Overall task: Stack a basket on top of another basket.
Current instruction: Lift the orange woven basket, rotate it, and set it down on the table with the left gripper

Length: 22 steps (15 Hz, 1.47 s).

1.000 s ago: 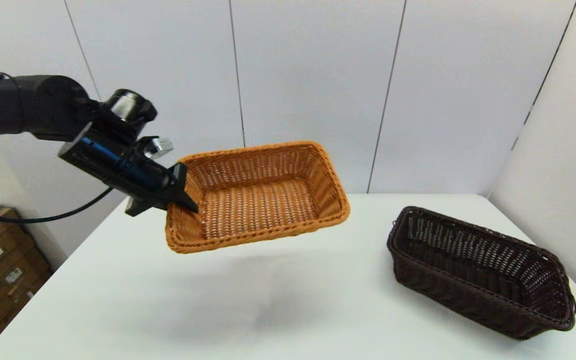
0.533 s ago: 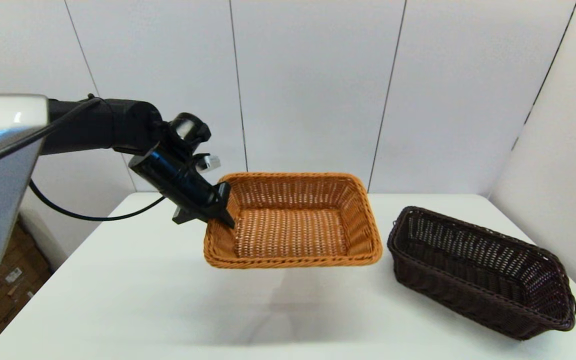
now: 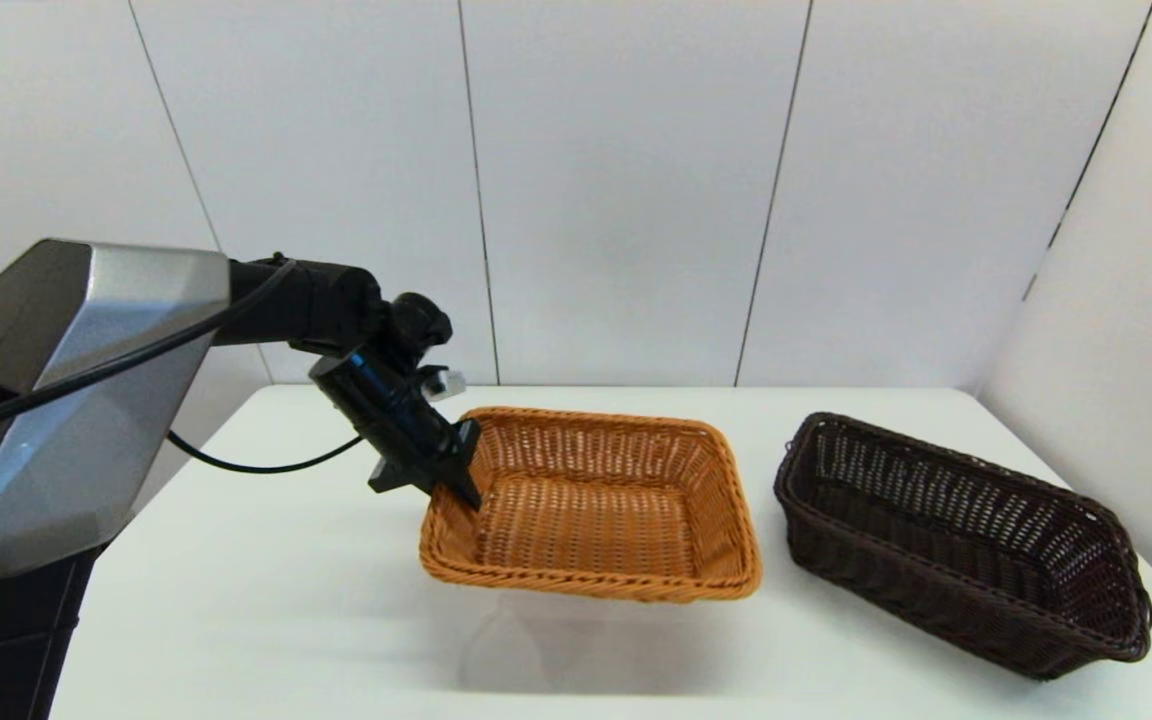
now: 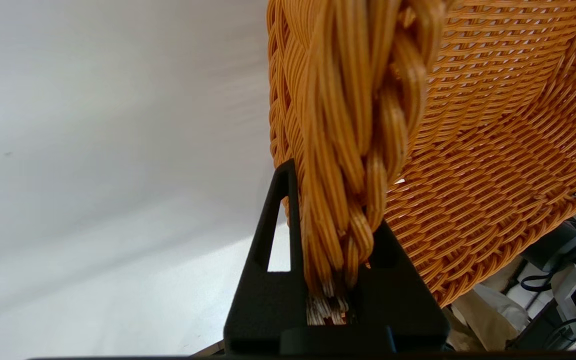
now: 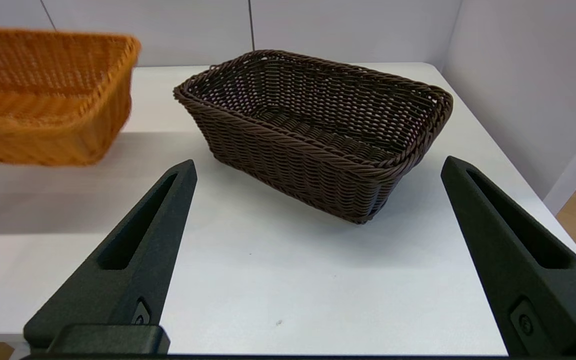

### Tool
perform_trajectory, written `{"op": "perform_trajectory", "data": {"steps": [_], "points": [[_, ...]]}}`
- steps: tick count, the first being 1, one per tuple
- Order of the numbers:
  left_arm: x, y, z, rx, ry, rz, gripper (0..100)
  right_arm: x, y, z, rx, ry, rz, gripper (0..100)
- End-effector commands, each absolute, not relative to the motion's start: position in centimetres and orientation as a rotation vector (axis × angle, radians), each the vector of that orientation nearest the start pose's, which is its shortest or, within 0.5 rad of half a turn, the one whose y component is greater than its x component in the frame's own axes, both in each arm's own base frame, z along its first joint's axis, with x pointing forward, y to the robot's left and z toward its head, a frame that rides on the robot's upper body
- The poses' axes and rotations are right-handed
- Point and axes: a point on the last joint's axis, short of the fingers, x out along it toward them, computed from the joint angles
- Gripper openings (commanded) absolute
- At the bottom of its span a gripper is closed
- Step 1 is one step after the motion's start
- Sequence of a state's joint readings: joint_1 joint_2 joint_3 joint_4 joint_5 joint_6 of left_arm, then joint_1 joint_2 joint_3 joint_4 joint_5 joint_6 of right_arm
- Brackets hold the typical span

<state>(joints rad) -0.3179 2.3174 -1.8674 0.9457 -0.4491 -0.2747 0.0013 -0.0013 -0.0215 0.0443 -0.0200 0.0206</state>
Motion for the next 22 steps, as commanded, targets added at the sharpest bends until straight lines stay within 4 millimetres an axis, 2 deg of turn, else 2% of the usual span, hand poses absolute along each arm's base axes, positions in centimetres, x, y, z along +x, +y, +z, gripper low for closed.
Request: {"op": "perform_trajectory", "data": {"steps": [1,16,22], "points": [[39.4,-14.2,9.2,-0.324,1.555,-0.413,0,-2.4,0.0,7.7,0.020,0.023,-0.019,100],[40.1,-15.1,7.9,-0.369,1.568,-0.376,0,-2.4,0.0,7.7,0.021,0.023,-0.019,100],[40.3,-15.2,8.1,-0.367,1.559,-0.387,0,-2.4,0.0,7.7,0.021,0.023,-0.019,100]]}}
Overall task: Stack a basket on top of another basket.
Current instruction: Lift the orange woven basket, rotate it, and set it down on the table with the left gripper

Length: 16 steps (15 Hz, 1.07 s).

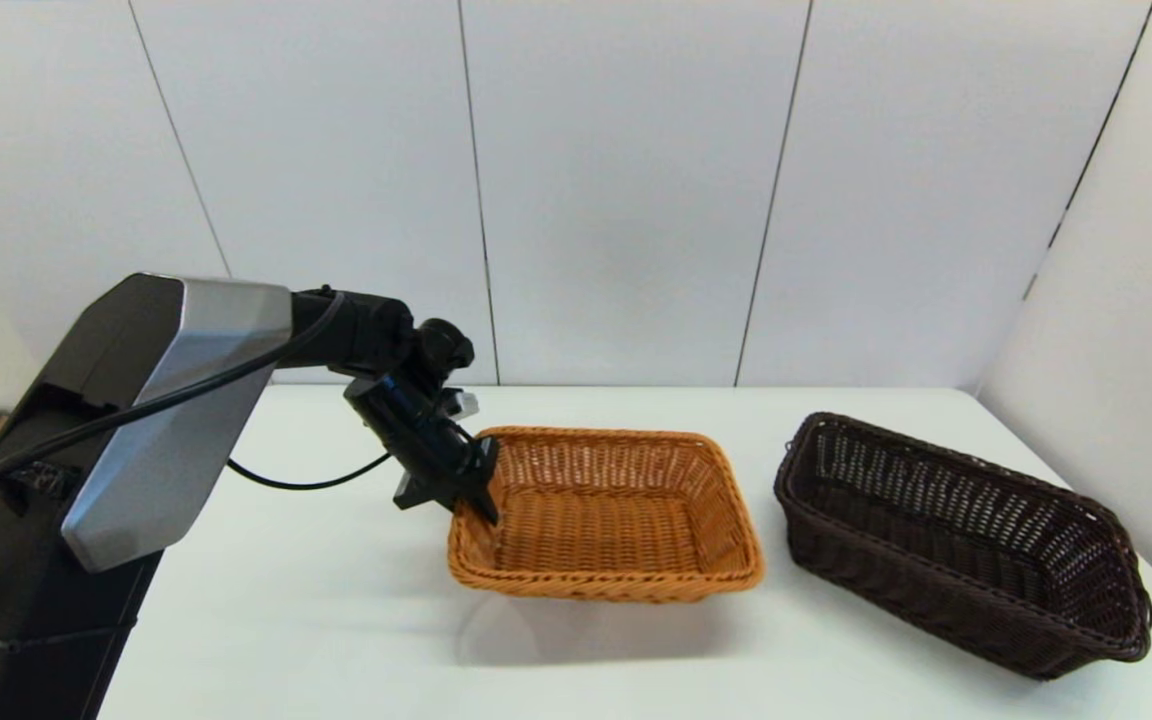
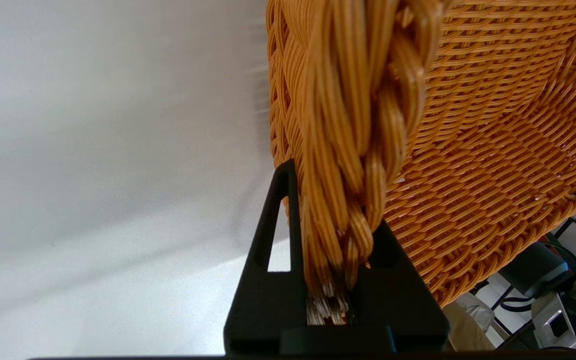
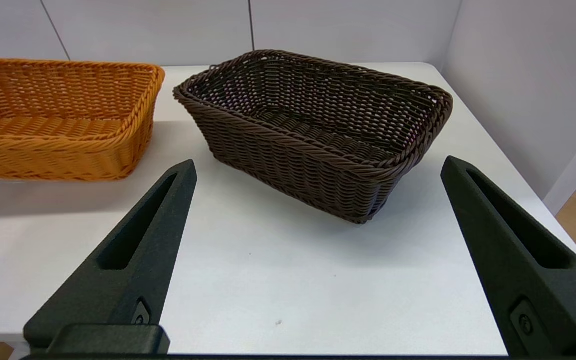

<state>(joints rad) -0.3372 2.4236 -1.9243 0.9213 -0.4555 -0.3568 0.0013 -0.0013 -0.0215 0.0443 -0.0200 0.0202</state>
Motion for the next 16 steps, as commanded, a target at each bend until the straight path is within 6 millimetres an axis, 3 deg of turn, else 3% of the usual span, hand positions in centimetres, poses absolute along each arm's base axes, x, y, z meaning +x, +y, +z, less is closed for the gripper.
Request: {"op": "perform_trajectory", "data": {"steps": [1,4,5,7,9,11,14,15,16], "points": [[40.3,-15.2,8.0,-0.366,1.561,-0.385,0,-2.4,0.0,7.7,0.020,0.023,-0.019,100],[40.3,-15.1,8.0,-0.365,1.563,-0.382,0,-2.4,0.0,7.7,0.020,0.023,-0.019,100],[40.3,-15.1,8.0,-0.372,1.560,-0.377,100,-2.4,0.0,7.7,0.020,0.023,-0.019,100],[40.5,-14.3,8.5,-0.386,1.545,-0.369,100,-2.4,0.0,7.7,0.021,0.023,-0.019,100],[41.0,-12.3,10.7,-0.423,1.477,-0.357,100,-2.4,0.0,7.7,0.021,0.023,-0.019,100],[40.4,-10.2,14.1,-0.451,1.394,-0.347,100,-2.4,0.0,7.7,0.020,0.023,-0.019,100],[36.2,-6.4,22.2,-0.471,1.228,-0.334,100,-2.4,0.0,7.7,0.020,0.023,-0.019,100],[33.0,-5.3,25.6,-0.467,1.144,-0.335,100,-2.4,0.0,7.7,0.021,0.023,-0.019,100],[31.0,-4.7,27.4,-0.461,1.092,-0.329,100,-2.4,0.0,7.7,0.020,0.023,-0.019,100]]}}
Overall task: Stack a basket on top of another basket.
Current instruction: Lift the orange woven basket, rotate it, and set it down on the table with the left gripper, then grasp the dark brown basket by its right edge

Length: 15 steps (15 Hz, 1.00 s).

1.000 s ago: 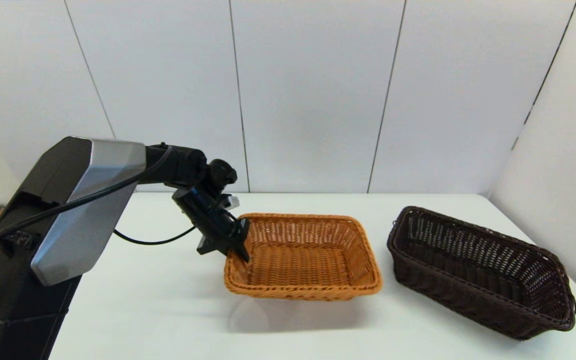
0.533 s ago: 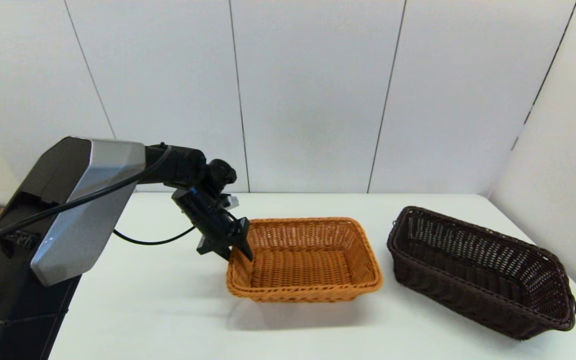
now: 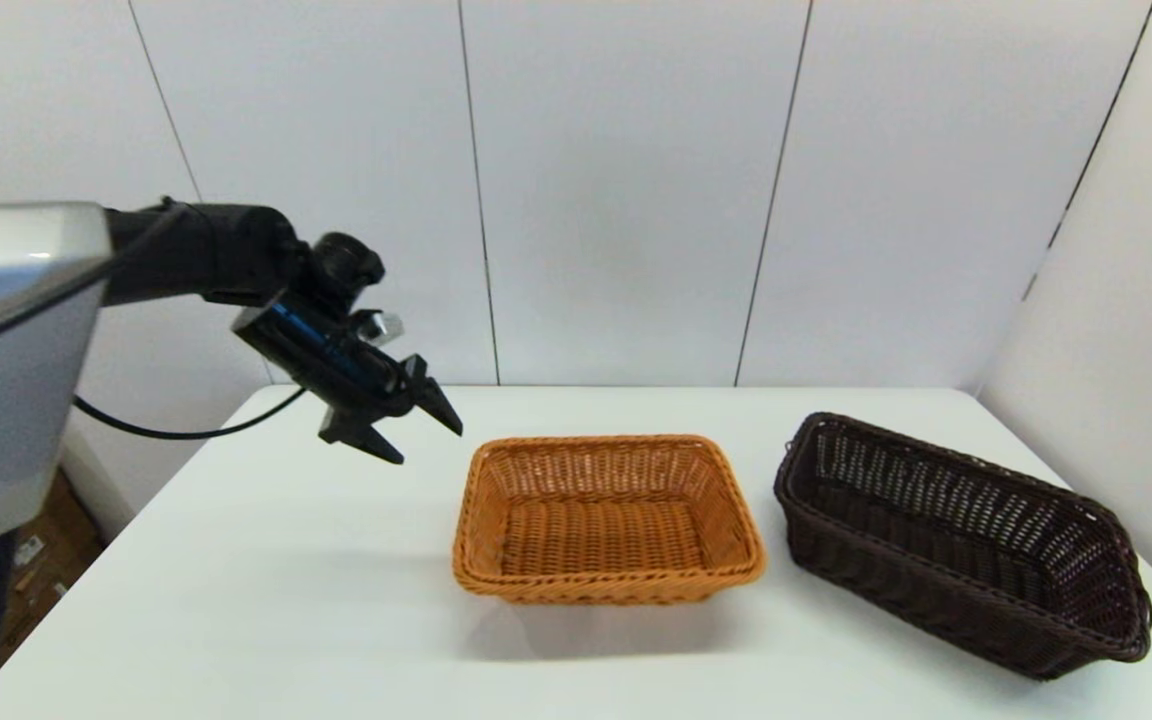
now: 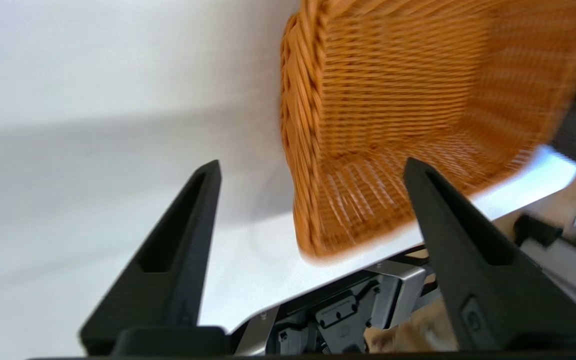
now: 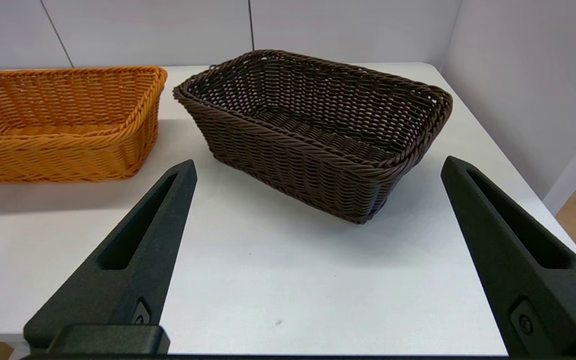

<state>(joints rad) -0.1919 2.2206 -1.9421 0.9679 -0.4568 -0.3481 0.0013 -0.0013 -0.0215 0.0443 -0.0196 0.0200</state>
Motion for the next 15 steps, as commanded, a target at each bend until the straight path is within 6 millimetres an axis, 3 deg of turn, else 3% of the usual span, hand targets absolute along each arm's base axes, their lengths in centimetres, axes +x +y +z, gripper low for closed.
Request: {"op": "perform_trajectory", "data": {"steps": [1,3,5,7,8,12,15], "points": [[27.4,-3.9,30.0,-0.433,1.009,-0.292,100,-2.4,0.0,7.7,0.020,0.023,-0.019,100],[20.0,-2.8,32.7,-0.378,0.879,-0.211,100,-2.4,0.0,7.7,0.020,0.023,-0.019,100],[11.4,-1.8,34.0,-0.359,0.734,-0.205,100,-2.4,0.0,7.7,0.020,0.023,-0.019,100],[1.9,-0.7,32.9,-0.321,0.608,-0.221,100,-2.4,0.0,7.7,0.021,0.023,-0.019,100],[-1.3,-0.3,31.8,-0.311,0.591,-0.215,100,-2.4,0.0,7.7,0.021,0.023,-0.019,100],[-10.2,0.8,25.1,-0.291,0.458,-0.135,100,-2.4,0.0,7.7,0.020,0.023,-0.019,100],[-12.9,0.5,21.4,-0.288,0.390,0.001,100,-2.4,0.0,7.7,0.020,0.023,-0.019,100]]}}
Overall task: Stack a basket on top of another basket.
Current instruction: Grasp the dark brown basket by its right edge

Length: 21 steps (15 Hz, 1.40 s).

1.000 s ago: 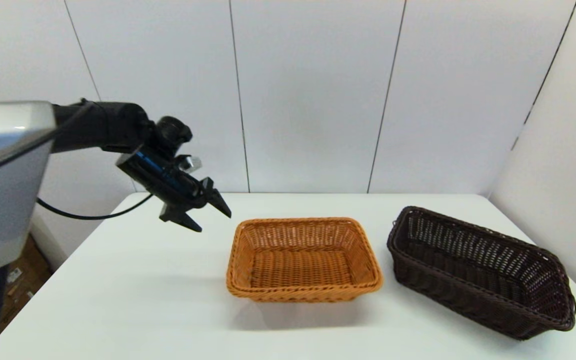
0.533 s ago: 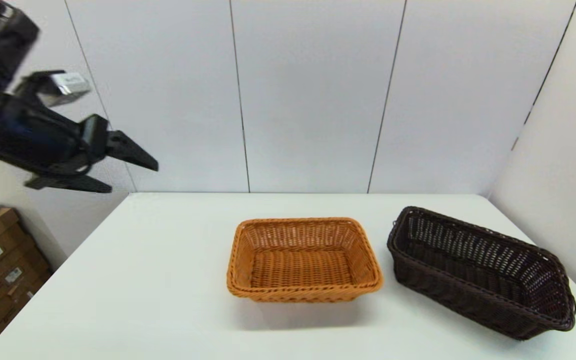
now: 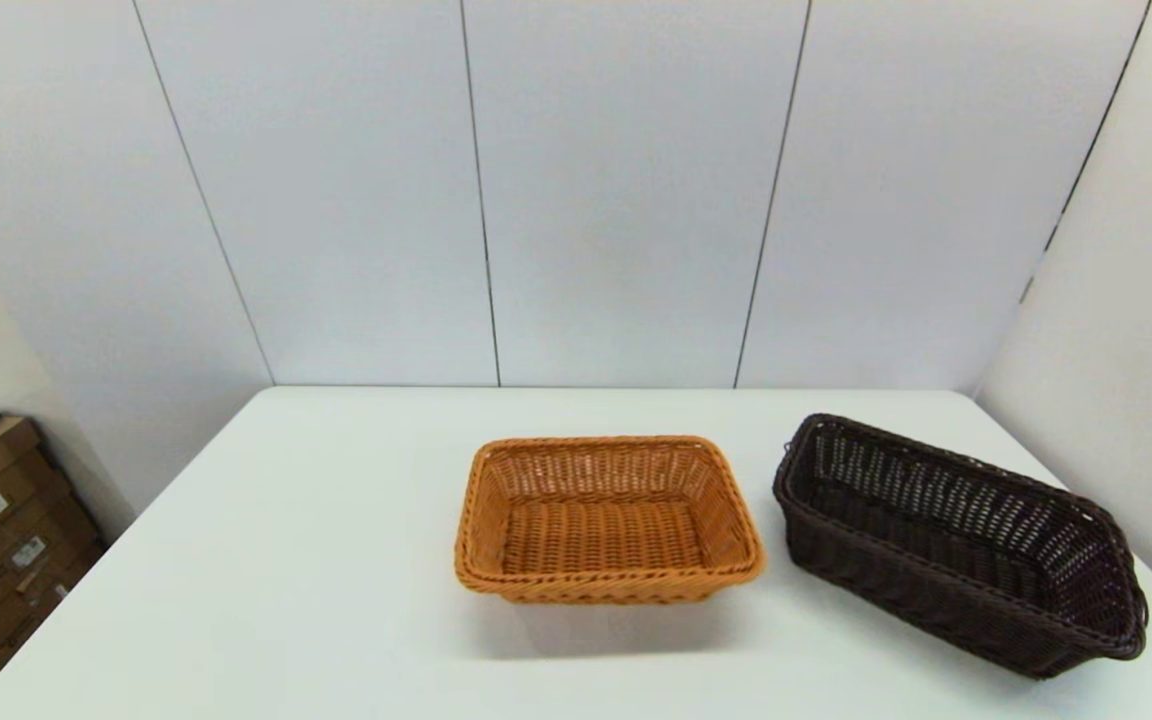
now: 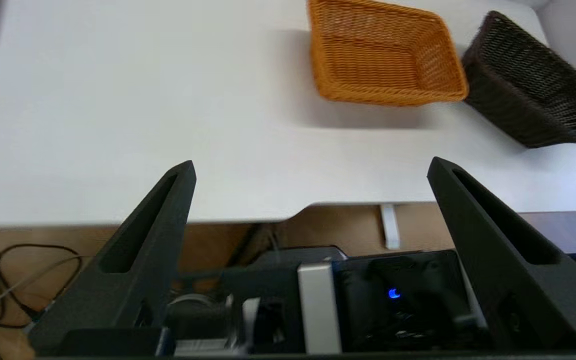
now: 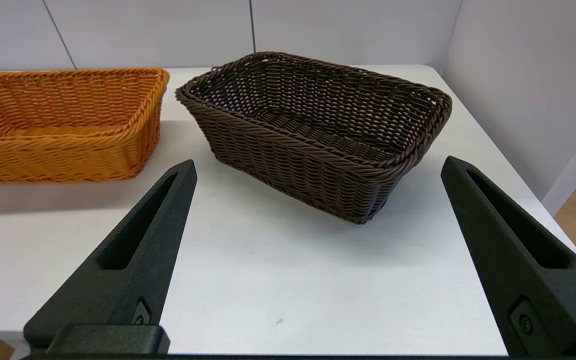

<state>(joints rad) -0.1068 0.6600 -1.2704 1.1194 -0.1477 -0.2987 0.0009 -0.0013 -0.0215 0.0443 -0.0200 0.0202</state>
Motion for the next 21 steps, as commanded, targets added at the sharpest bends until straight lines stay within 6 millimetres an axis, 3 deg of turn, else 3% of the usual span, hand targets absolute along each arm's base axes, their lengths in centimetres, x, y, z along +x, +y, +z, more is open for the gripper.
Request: {"op": "perform_trajectory", "data": {"steps": [1,4,6,8,10,12,15,21], "points": [[-13.7,0.1,20.1,-0.291,0.355,0.040,100,-2.4,0.0,7.7,0.020,0.023,-0.019,100],[-15.7,0.1,15.6,-0.275,0.280,0.033,100,-2.4,0.0,7.7,0.021,0.023,-0.019,100],[-15.0,0.1,15.7,-0.343,0.257,0.054,100,-2.4,0.0,7.7,0.021,0.023,-0.019,100],[-11.4,0.1,15.5,-0.265,0.154,0.024,100,-2.4,0.0,7.7,0.021,0.023,-0.019,100],[-6.4,0.0,13.2,-0.164,0.040,0.000,100,-2.4,0.0,7.7,0.021,0.023,-0.019,100],[-4.2,0.0,10.9,-0.058,0.008,0.002,100,-2.4,0.0,7.7,0.021,0.023,-0.019,100],[-2.7,0.1,8.2,-0.003,0.029,0.029,100,-2.4,0.0,7.7,0.021,0.023,-0.019,100],[-2.4,0.1,7.7,-0.087,0.003,0.031,100,-2.4,0.0,7.7,0.021,0.023,-0.019,100]]}}
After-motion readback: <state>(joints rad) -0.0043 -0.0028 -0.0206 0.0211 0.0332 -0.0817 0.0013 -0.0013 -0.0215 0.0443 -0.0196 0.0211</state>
